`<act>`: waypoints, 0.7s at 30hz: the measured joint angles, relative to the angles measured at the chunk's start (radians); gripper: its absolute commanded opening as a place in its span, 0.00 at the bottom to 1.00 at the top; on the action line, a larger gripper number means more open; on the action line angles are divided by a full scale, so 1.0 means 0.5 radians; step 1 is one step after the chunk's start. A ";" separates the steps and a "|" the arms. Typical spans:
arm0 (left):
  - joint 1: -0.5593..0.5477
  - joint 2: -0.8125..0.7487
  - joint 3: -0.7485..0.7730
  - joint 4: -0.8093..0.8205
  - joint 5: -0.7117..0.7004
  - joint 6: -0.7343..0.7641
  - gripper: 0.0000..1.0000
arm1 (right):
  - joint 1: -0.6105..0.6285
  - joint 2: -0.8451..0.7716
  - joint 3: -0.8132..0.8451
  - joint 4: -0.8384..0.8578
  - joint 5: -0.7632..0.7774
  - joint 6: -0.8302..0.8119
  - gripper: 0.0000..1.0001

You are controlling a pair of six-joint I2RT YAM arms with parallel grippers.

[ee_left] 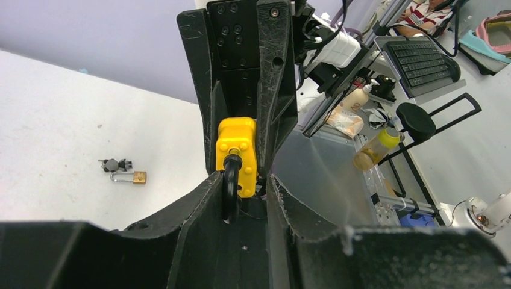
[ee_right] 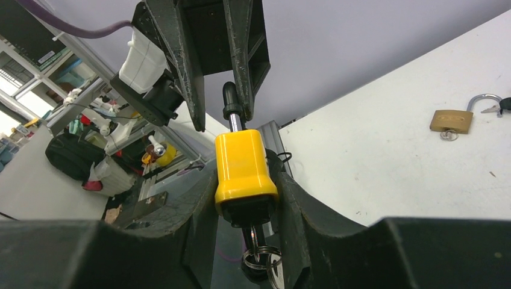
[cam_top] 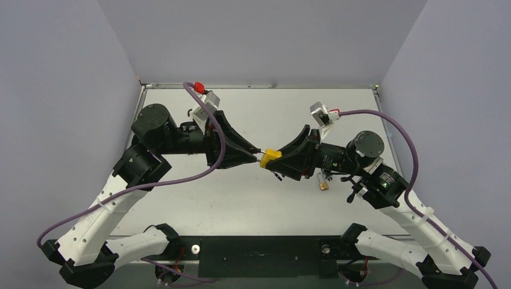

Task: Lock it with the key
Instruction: Lock the lock.

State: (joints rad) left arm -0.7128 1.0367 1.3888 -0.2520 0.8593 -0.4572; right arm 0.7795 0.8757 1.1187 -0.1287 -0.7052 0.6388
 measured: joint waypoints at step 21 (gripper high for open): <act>-0.003 0.045 0.113 -0.339 -0.112 0.153 0.21 | 0.000 -0.007 0.000 -0.126 0.026 -0.076 0.00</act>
State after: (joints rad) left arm -0.7143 1.0592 1.4452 -0.4213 0.8032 -0.3809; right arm 0.7795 0.8722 1.1187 -0.1917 -0.6922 0.6006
